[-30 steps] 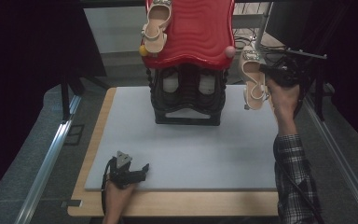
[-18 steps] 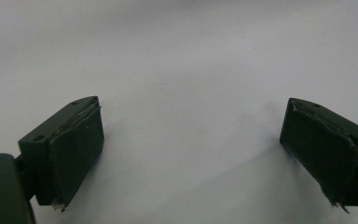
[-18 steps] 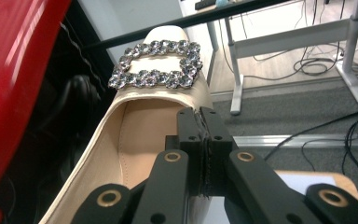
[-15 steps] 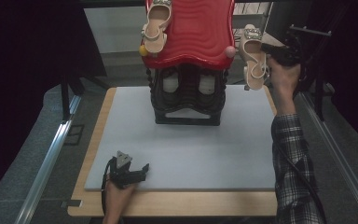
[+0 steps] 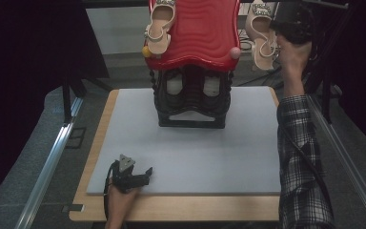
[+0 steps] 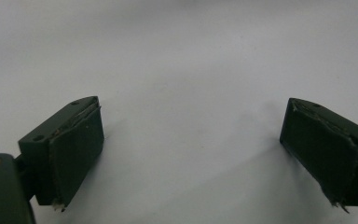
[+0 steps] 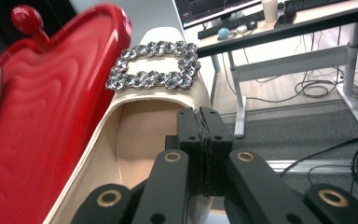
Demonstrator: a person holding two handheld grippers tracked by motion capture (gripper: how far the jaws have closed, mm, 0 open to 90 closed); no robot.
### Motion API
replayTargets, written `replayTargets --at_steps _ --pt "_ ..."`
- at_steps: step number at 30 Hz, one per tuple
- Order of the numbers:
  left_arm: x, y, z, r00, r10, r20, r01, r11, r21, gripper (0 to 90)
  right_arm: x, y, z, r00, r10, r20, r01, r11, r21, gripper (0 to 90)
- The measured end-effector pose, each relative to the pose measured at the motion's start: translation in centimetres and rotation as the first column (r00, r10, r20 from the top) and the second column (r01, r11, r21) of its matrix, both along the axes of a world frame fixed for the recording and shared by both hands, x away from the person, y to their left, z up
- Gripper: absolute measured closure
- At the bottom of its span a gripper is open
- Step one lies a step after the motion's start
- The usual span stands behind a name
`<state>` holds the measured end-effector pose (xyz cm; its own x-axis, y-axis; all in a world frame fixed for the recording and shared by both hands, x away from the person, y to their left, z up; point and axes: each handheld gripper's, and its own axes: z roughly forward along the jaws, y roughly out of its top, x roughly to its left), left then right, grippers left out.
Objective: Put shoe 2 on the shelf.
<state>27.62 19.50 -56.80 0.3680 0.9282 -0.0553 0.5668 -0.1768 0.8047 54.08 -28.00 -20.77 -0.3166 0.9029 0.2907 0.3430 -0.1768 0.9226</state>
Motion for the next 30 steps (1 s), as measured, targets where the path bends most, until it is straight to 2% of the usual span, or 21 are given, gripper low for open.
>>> replayTargets --at_steps 6,9,20,24,25,30 --pt "0.0 0.0 0.0 1.0000 0.000 -0.001 0.000 1.0000 0.001 6.0 0.4 0.4 2.3 0.9998 -0.009 0.019 0.009 1.000 0.000 88.4" --pt "0.0 0.0 0.0 1.0000 0.001 0.000 -0.001 1.0000 0.001 6.0 0.4 1.0 3.3 0.9995 0.001 0.032 -0.002 1.000 0.022 88.4" --pt "0.0 0.0 0.0 1.0000 0.001 -0.001 -0.001 1.0000 0.000 6.1 0.6 4.1 6.4 0.9967 0.007 0.081 -0.009 0.999 0.034 88.4" --pt "0.0 0.0 0.0 1.0000 0.001 -0.001 -0.001 1.0000 0.000 6.1 0.7 5.3 7.0 0.9958 0.013 0.091 -0.015 1.000 0.022 88.4" --pt "0.0 0.0 0.0 1.0000 0.001 -0.001 -0.001 1.0000 0.000 6.1 0.8 6.5 7.1 0.9949 0.022 0.098 -0.024 1.000 0.017 88.4" --pt "0.0 0.0 0.0 1.0000 0.001 -0.001 -0.001 1.0000 0.000 6.1 1.1 9.1 6.5 0.9950 0.045 0.090 -0.044 0.999 -0.018 88.4"
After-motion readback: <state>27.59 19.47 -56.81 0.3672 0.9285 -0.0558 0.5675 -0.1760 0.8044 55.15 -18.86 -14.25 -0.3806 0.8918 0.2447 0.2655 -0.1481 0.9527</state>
